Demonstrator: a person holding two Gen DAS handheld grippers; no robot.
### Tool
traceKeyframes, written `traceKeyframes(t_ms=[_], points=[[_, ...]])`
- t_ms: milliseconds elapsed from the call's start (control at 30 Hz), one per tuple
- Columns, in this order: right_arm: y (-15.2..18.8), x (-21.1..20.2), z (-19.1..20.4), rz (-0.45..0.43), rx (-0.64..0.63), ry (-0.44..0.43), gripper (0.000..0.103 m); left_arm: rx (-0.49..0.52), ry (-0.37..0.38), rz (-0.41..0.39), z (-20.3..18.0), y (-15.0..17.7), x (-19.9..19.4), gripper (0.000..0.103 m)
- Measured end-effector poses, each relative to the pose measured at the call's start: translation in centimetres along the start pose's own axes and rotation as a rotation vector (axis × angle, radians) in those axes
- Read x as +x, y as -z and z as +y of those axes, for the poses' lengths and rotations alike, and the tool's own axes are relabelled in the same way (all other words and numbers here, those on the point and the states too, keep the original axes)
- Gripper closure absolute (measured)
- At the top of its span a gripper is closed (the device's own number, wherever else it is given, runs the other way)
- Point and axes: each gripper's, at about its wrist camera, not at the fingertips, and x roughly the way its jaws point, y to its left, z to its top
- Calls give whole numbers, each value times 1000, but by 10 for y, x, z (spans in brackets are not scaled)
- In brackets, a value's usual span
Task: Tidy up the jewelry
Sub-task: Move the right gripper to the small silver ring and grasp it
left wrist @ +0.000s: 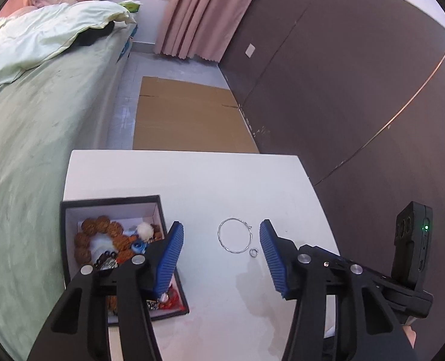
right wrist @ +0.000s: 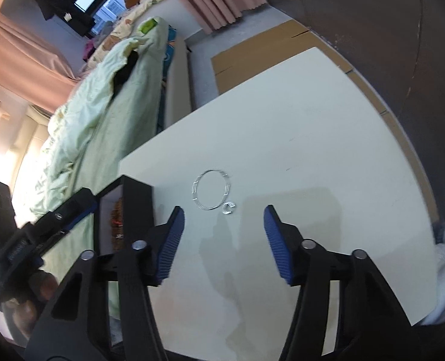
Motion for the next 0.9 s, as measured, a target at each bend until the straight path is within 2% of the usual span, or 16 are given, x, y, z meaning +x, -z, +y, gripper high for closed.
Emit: traceKeyframes(t_ms=[100,267,333,567,733,900], points=[[-3,10,0,26,-34,21,60,30,-15,39,-4,-6,12,60],[-5,28,9,66,-97,55,62,30,-23,80,3,-6,31,67],[-6,36,14,75,-119,69,63,15,-18,89,8,-7,34,75],[-6,68,31,119,-207,171,69,-30,-3,70,31,-12,25,75],[-1,80,40,132,-286,266,73,-33,7,46,35,-19,17,76],[2,87,47,132,-352,320,78,-45,23,41,37,-24,19,75]])
